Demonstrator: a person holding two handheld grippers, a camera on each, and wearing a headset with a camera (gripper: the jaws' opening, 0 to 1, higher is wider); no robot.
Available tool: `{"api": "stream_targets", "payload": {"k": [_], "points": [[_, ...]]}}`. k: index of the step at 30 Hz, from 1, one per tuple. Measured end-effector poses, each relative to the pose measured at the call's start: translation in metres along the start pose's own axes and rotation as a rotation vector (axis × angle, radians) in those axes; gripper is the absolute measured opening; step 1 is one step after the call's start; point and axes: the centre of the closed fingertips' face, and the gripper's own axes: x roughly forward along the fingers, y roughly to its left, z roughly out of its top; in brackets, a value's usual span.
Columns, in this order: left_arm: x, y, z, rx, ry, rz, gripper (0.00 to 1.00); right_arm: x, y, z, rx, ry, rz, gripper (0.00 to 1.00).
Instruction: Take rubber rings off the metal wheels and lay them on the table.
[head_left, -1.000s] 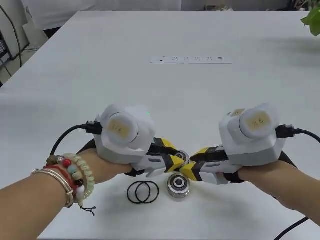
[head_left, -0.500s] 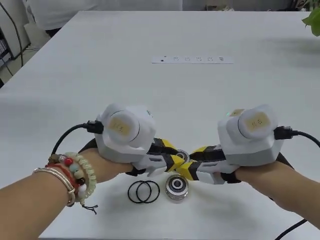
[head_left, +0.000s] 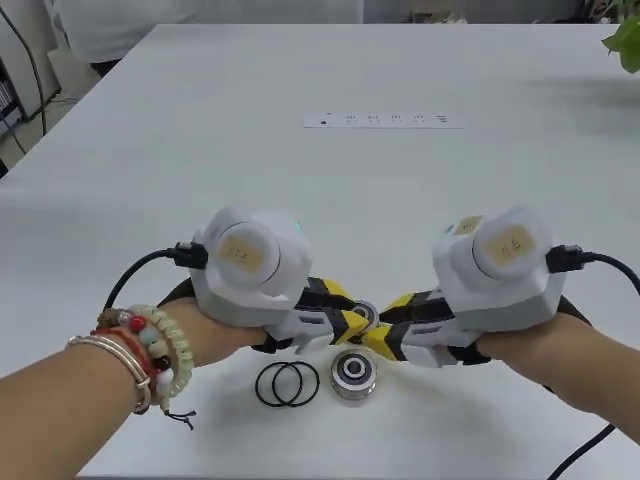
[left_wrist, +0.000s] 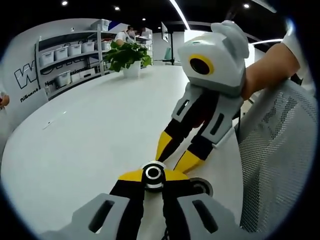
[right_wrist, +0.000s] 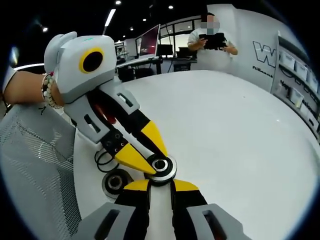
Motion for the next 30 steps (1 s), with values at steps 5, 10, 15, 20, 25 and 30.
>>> {"api": "stream_targets", "payload": {"k": [5, 10, 15, 20, 25, 30], "points": [[-0.001, 0.000, 0.000, -0.003, 0.001, 0.001, 0.08, -0.002, -0.002, -0.003, 0.008, 0.012, -0.007, 0.02], [-0.001, 0.001, -0.001, -0.002, 0.005, 0.003, 0.08, -0.001, -0.003, -0.002, -0.003, 0.028, -0.035, 0.00], [-0.002, 0.001, -0.001, 0.006, 0.010, 0.005, 0.08, -0.001, -0.006, -0.002, 0.015, 0.041, -0.057, 0.00], [-0.002, 0.000, -0.001, 0.008, 0.013, 0.004, 0.08, -0.004, -0.012, 0.001, 0.051, 0.038, -0.084, 0.00], [-0.002, 0.000, -0.001, 0.008, 0.011, 0.001, 0.08, -0.005, -0.014, 0.001, 0.114, 0.024, -0.079, 0.00], [-0.002, 0.000, -0.001, 0.010, 0.013, 0.001, 0.08, -0.007, -0.015, 0.002, 0.193, -0.001, -0.066, 0.00]]}}
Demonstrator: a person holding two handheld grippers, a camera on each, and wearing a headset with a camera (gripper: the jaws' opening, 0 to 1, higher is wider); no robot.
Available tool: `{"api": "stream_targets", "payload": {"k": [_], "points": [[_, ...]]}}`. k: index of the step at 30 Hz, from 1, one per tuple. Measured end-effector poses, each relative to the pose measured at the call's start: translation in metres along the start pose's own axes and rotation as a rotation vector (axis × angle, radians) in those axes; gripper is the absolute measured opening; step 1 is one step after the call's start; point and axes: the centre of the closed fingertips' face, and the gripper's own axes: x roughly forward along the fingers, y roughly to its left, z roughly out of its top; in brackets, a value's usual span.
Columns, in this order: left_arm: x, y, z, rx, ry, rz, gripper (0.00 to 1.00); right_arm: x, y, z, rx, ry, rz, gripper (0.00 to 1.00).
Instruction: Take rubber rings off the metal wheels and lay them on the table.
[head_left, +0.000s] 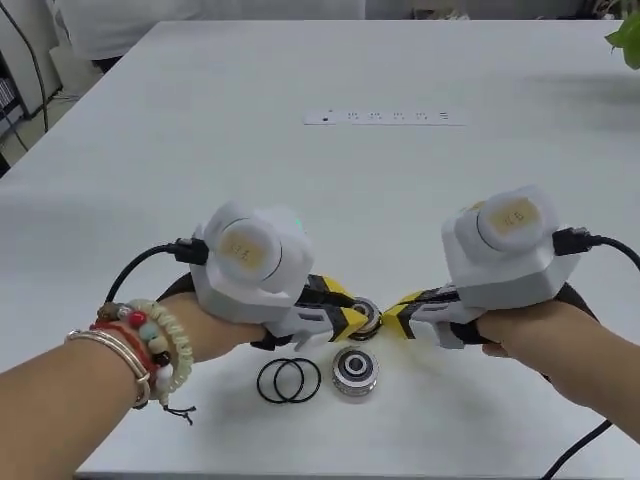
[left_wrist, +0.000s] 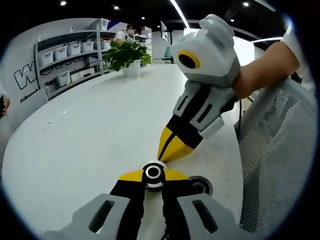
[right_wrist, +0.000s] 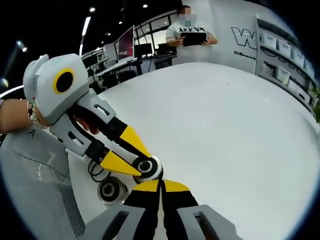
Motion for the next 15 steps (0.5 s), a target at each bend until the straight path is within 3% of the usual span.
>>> {"api": "stream_targets", "payload": {"k": [7, 10, 15], "points": [[0.000, 0.001, 0.000, -0.001, -0.003, 0.000, 0.08, -0.002, 0.001, 0.003, 0.048, -0.017, 0.007, 0.00], [0.000, 0.001, 0.000, -0.009, -0.013, 0.000, 0.08, -0.004, 0.004, 0.012, 0.089, -0.058, 0.031, 0.00], [0.000, 0.001, 0.000, -0.012, -0.022, 0.000, 0.08, -0.003, 0.007, 0.011, 0.050, -0.038, 0.015, 0.00]]}}
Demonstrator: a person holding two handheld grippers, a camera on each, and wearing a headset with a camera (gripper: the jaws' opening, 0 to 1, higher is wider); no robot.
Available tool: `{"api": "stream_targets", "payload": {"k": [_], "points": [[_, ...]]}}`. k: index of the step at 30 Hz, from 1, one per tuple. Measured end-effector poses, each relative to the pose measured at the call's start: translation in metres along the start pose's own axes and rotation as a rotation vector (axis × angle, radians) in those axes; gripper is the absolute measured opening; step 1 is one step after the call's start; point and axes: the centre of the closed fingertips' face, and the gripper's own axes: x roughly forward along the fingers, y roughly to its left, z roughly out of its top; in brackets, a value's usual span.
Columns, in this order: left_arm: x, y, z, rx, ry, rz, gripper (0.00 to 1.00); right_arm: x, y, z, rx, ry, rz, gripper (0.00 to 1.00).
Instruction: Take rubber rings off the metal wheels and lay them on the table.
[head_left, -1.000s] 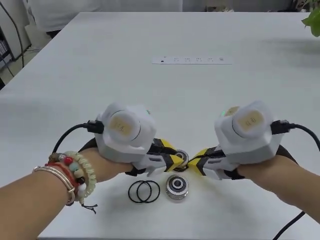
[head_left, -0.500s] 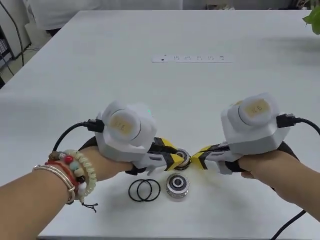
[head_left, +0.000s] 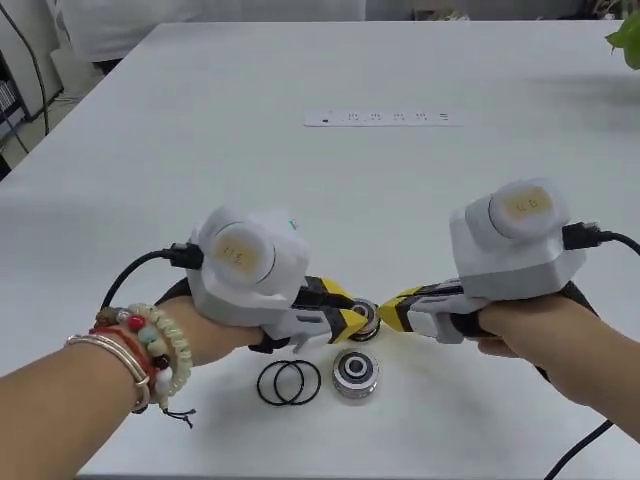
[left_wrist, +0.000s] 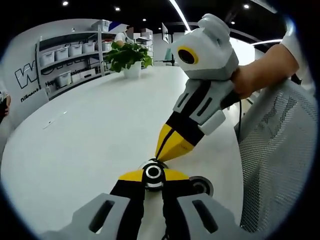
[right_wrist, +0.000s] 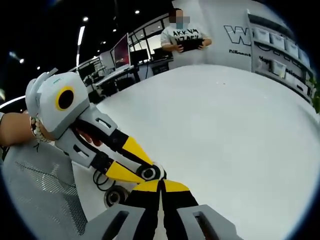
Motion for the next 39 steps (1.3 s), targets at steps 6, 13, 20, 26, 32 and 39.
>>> {"api": "stream_targets", "payload": {"k": [6, 13, 20, 26, 32, 39], "points": [[0.000, 0.000, 0.000, -0.007, -0.001, 0.006, 0.08, 0.000, 0.001, 0.001, 0.002, 0.005, -0.003, 0.00], [0.000, 0.000, 0.000, -0.005, -0.001, 0.008, 0.08, 0.000, 0.002, 0.001, -0.002, 0.005, 0.000, 0.00], [0.000, 0.001, 0.000, -0.003, -0.002, 0.010, 0.08, 0.000, 0.005, 0.004, -0.013, 0.003, 0.003, 0.00], [0.000, 0.001, 0.000, -0.002, -0.002, 0.012, 0.08, -0.001, 0.005, 0.004, -0.010, -0.002, 0.011, 0.00], [0.000, 0.000, 0.000, -0.002, -0.003, 0.011, 0.08, -0.001, 0.008, 0.006, -0.023, -0.005, 0.019, 0.00], [0.000, 0.000, 0.000, 0.000, -0.006, 0.013, 0.08, -0.002, 0.010, 0.008, -0.043, -0.013, 0.030, 0.00]]}}
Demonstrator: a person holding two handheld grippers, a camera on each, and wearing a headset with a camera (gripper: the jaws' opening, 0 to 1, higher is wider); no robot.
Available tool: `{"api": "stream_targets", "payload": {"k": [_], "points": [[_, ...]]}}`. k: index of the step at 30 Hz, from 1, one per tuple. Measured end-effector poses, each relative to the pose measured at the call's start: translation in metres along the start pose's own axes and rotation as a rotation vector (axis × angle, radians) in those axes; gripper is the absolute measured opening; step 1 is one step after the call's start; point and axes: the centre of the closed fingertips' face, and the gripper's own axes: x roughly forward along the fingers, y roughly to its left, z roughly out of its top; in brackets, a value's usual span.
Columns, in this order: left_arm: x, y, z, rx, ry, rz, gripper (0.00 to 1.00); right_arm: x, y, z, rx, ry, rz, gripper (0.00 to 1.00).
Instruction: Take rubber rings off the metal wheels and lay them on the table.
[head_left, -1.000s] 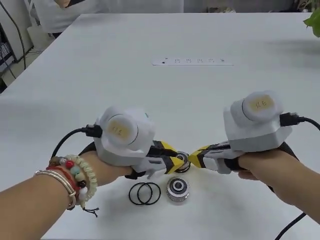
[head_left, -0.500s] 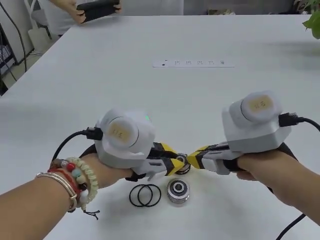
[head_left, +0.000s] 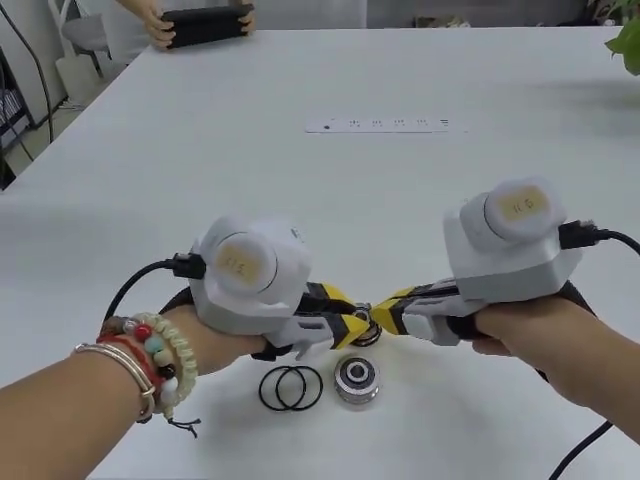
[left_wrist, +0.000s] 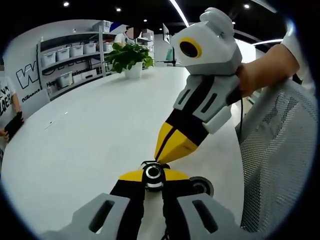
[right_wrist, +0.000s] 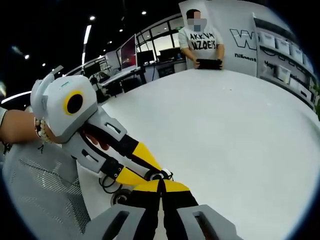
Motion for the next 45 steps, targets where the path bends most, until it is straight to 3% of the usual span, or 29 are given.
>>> {"api": "stream_targets", "payload": {"k": [7, 12, 15, 20, 23, 27, 31, 37, 40, 45], "points": [[0.000, 0.000, 0.000, -0.002, -0.002, -0.001, 0.08, 0.000, 0.002, 0.002, 0.002, -0.010, 0.019, 0.00], [0.000, 0.000, 0.000, -0.003, -0.002, 0.003, 0.08, -0.003, 0.008, 0.015, 0.018, -0.068, 0.045, 0.00], [0.000, 0.000, 0.000, -0.021, -0.001, 0.009, 0.08, -0.002, 0.006, 0.011, 0.017, -0.049, 0.036, 0.00], [0.001, 0.001, 0.001, -0.027, 0.014, 0.009, 0.08, -0.001, -0.007, 0.002, 0.078, -0.013, -0.007, 0.00], [0.000, 0.000, 0.001, -0.032, 0.031, 0.009, 0.09, -0.002, -0.008, -0.001, 0.102, -0.011, -0.004, 0.00], [-0.009, -0.006, 0.007, -0.035, 0.028, -0.040, 0.16, -0.004, -0.008, 0.001, 0.107, -0.018, -0.005, 0.00], [-0.022, -0.012, 0.014, -0.048, 0.036, -0.092, 0.32, -0.005, -0.008, 0.004, 0.112, -0.026, 0.000, 0.00], [-0.041, -0.020, 0.024, 0.014, 0.058, -0.141, 0.50, -0.007, -0.009, 0.007, 0.113, -0.037, 0.000, 0.00], [-0.055, -0.027, 0.034, 0.059, 0.049, -0.166, 0.62, -0.009, -0.010, 0.010, 0.107, -0.043, -0.006, 0.00], [-0.078, -0.028, 0.045, 0.090, 0.024, -0.157, 0.69, -0.011, -0.010, 0.012, 0.107, -0.051, -0.008, 0.00]]}}
